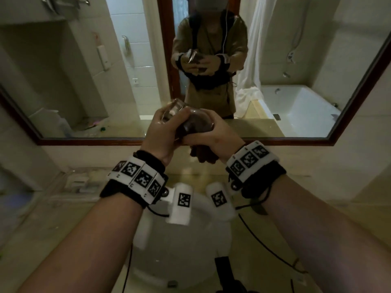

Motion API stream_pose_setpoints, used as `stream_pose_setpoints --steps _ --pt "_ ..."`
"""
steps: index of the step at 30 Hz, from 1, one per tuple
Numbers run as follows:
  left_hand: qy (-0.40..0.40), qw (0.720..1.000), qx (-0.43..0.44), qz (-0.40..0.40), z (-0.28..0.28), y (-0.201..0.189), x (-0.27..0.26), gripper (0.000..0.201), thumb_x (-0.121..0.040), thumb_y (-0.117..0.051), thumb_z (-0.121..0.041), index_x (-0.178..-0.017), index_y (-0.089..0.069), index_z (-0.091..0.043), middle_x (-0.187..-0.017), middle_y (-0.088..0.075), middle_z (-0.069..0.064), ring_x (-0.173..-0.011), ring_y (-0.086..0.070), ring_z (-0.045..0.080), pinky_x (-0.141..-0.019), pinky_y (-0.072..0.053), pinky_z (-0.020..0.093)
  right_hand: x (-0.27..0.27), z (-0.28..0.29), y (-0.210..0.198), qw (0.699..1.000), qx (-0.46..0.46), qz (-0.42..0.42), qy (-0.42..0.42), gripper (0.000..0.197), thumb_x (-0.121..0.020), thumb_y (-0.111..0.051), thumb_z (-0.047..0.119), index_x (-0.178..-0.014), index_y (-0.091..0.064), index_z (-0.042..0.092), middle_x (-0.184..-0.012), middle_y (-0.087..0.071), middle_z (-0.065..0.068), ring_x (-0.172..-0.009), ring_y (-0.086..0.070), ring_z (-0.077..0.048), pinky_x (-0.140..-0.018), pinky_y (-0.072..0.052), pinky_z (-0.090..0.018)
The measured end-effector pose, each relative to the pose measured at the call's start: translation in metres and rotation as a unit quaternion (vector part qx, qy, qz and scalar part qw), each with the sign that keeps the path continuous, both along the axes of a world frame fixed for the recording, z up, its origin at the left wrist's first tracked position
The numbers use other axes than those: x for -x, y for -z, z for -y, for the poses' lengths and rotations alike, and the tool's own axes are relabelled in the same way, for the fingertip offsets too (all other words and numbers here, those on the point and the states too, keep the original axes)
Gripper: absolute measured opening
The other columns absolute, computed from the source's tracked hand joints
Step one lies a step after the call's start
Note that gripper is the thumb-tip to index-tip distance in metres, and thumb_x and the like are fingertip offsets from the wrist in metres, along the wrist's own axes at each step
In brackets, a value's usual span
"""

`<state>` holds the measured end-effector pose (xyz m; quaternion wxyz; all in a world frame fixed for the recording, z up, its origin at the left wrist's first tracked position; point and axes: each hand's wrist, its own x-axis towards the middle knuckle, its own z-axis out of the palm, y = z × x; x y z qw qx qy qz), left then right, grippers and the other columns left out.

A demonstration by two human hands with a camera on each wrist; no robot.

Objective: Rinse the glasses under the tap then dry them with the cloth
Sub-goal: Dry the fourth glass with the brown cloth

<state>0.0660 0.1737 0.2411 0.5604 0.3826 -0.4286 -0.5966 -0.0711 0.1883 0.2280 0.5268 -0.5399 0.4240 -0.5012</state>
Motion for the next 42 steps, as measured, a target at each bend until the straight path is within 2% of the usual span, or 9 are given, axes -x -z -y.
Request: stream_pose_setpoints --steps 6,11,15,18,21,26,31,36,42 --pt "-0.044 0.998 -0.033 -0.014 -0.018 -0.01 0.001 0.037 -0.092 -0.06 -0.037 -0.116 -0.062 -0.009 -0.096 -0.073 0.009 -0.091 -0.071 0.026 -0.078 -0.059 0.04 -0.013 -0.007 0.006 0.906 0.261 -0.309 0.125 0.077 -0.075 -0.076 0.026 -0.139 -0.032 0.022 -0.118 -0.06 -0.004 -0.1 -0.062 -0.023 -0.087 -0.052 -0.041" --pt "-0.106 0.994 -0.013 0.019 -0.025 -0.011 -0.014 0.059 -0.079 -0.076 -0.031 -0.127 -0.053 -0.007 -0.113 -0.068 0.016 -0.098 -0.07 0.031 -0.08 -0.058 0.043 -0.025 -0.003 0.004 0.977 0.14 -0.152 0.054 0.094 -0.06 -0.085 0.024 -0.137 -0.032 0.027 -0.118 -0.06 -0.001 -0.101 -0.064 -0.02 -0.089 -0.053 -0.039" --pt "-0.097 0.995 0.0 0.037 -0.026 -0.008 -0.027 0.051 -0.085 -0.071 -0.024 -0.129 -0.05 -0.01 -0.113 -0.065 0.013 -0.095 -0.07 0.026 -0.074 -0.058 0.039 -0.026 0.002 0.0 0.996 -0.009 0.027 -0.079 0.08 -0.061 -0.084 0.007 -0.129 -0.042 0.016 -0.102 -0.063 -0.02 -0.067 -0.064 -0.034 -0.059 -0.057 -0.044" --pt "-0.075 0.997 -0.022 0.025 -0.022 -0.01 -0.037 0.047 -0.089 -0.066 -0.03 -0.13 -0.05 -0.015 -0.113 -0.066 0.011 -0.1 -0.068 0.029 -0.081 -0.058 0.042 -0.04 0.0 -0.001 0.987 0.107 -0.119 0.012 0.078 -0.066 -0.083 0.015 -0.131 -0.04 0.021 -0.108 -0.062 -0.007 -0.088 -0.065 -0.024 -0.078 -0.057 -0.042" --pt "-0.051 0.998 -0.048 0.002 -0.017 -0.018 -0.049 0.059 -0.085 -0.069 -0.039 -0.134 -0.047 -0.016 -0.122 -0.063 0.015 -0.102 -0.069 0.031 -0.079 -0.059 0.045 -0.056 0.001 0.001 0.906 0.268 -0.312 0.104 0.081 -0.072 -0.079 0.032 -0.138 -0.033 0.023 -0.12 -0.06 -0.004 -0.102 -0.061 -0.022 -0.091 -0.051 -0.039" --pt "-0.067 0.996 0.025 0.061 -0.005 -0.027 -0.071 0.039 -0.089 -0.066 -0.021 -0.126 -0.055 -0.014 -0.107 -0.066 0.005 -0.093 -0.067 0.022 -0.066 -0.06 0.035 -0.079 0.003 -0.01 0.958 0.181 -0.203 0.093 0.101 -0.062 -0.088 0.027 -0.139 -0.022 0.024 -0.125 -0.057 -0.001 -0.107 -0.059 -0.014 -0.092 -0.048 -0.027" --pt "-0.026 0.996 0.054 0.07 0.007 -0.026 -0.097 0.039 -0.087 -0.067 -0.016 -0.124 -0.054 -0.02 -0.111 -0.061 0.002 -0.101 -0.064 0.023 -0.084 -0.057 0.047 -0.09 0.009 -0.021 1.0 0.001 0.005 -0.012 0.074 -0.065 -0.082 0.003 -0.126 -0.042 0.017 -0.116 -0.057 -0.011 -0.088 -0.065 -0.026 -0.066 -0.055 -0.033" --pt "0.042 0.999 -0.013 -0.002 0.017 -0.023 -0.115 0.071 -0.078 -0.075 -0.042 -0.137 -0.046 -0.013 -0.126 -0.062 0.016 -0.106 -0.066 0.035 -0.075 -0.058 0.045 -0.126 0.007 -0.019 0.935 0.183 -0.257 0.16 0.081 -0.072 -0.08 0.027 -0.137 -0.032 0.019 -0.117 -0.059 -0.001 -0.101 -0.06 -0.017 -0.086 -0.05 -0.028" --pt "0.014 0.999 0.031 0.012 0.03 -0.024 -0.133 0.06 -0.082 -0.074 -0.034 -0.131 -0.053 -0.008 -0.119 -0.066 0.016 -0.1 -0.069 0.03 -0.07 -0.057 0.039 -0.143 0.014 -0.012 0.896 0.267 -0.307 0.176 0.092 -0.074 -0.076 0.028 -0.146 -0.02 0.017 -0.125 -0.059 -0.005 -0.109 -0.06 -0.02 -0.091 -0.05 -0.033"
